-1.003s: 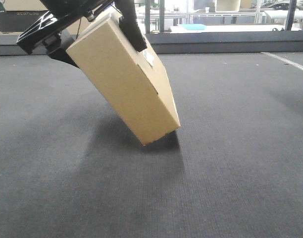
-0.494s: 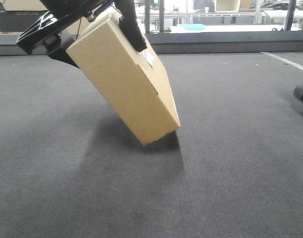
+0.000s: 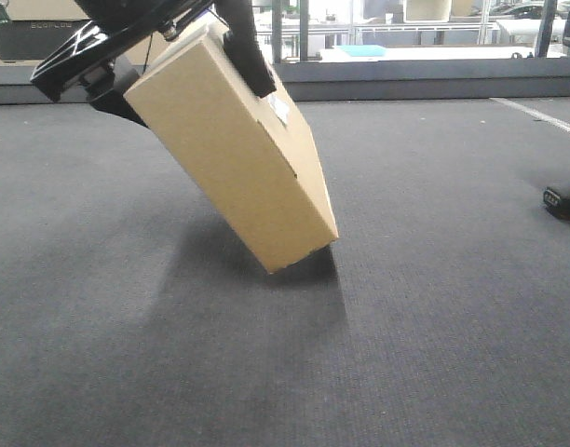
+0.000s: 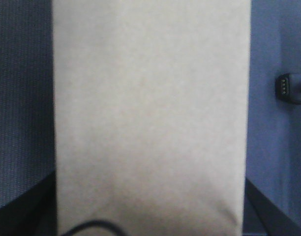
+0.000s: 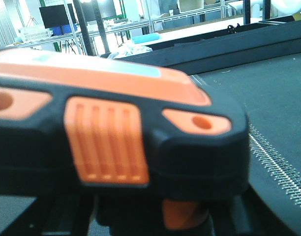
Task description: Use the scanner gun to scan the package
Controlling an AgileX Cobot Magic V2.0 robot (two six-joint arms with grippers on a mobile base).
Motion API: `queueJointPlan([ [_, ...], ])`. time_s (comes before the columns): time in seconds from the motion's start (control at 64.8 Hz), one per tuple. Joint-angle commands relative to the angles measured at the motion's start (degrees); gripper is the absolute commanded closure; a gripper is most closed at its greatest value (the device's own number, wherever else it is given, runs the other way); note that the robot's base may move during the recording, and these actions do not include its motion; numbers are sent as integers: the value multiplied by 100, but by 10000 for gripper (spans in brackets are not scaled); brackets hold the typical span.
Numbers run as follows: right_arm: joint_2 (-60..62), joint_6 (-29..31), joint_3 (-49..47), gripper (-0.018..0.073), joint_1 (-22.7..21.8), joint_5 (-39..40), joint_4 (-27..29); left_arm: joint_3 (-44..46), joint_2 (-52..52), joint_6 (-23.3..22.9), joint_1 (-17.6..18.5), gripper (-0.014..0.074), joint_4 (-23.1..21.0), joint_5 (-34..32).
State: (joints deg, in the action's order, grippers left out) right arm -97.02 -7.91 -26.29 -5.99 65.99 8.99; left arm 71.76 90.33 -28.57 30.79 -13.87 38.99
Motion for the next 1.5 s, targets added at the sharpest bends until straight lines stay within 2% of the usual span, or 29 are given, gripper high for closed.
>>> queueJointPlan([
  [0.0, 15, -21, -51, 728, -30, 397, -37, 45, -39, 9, 18, 708, 6, -90],
  [0.247, 13, -21, -51, 709, -30, 397, -46, 45, -39, 9, 18, 708, 6, -90],
  [0.324, 13, -21, -51, 592, -30, 397, -46, 45, -39, 9, 18, 708, 6, -90],
  [0.432, 13, -21, -51, 330, -30, 397, -46, 45, -39, 9, 18, 708, 6, -90],
  [0.494, 13, -21, -51, 222, -30, 397, -46, 45, -39, 9, 18, 708, 6, -90],
  [0.571, 13, -21, -51, 143, -30, 397, -46, 45, -39, 19, 18, 708, 5, -90],
  [0.679, 13, -21, -51, 76, -30, 397, -46, 45, -39, 139, 18, 708, 5, -90],
  [0.864, 13, -21, -51, 3, -30, 397, -46, 45, -39, 139, 18, 708, 5, -90],
  [1.049, 13, -21, -51, 1, -30, 397, -79, 45, -39, 139, 18, 708, 5, -90],
  [1.219, 13, -21, -12, 1, -30, 397, -334, 45, -39, 139, 18, 708, 5, -90],
  [1.481, 115, -21, 463, 1, -30, 397, -312, 45, -39, 139, 18, 708, 5, -90],
])
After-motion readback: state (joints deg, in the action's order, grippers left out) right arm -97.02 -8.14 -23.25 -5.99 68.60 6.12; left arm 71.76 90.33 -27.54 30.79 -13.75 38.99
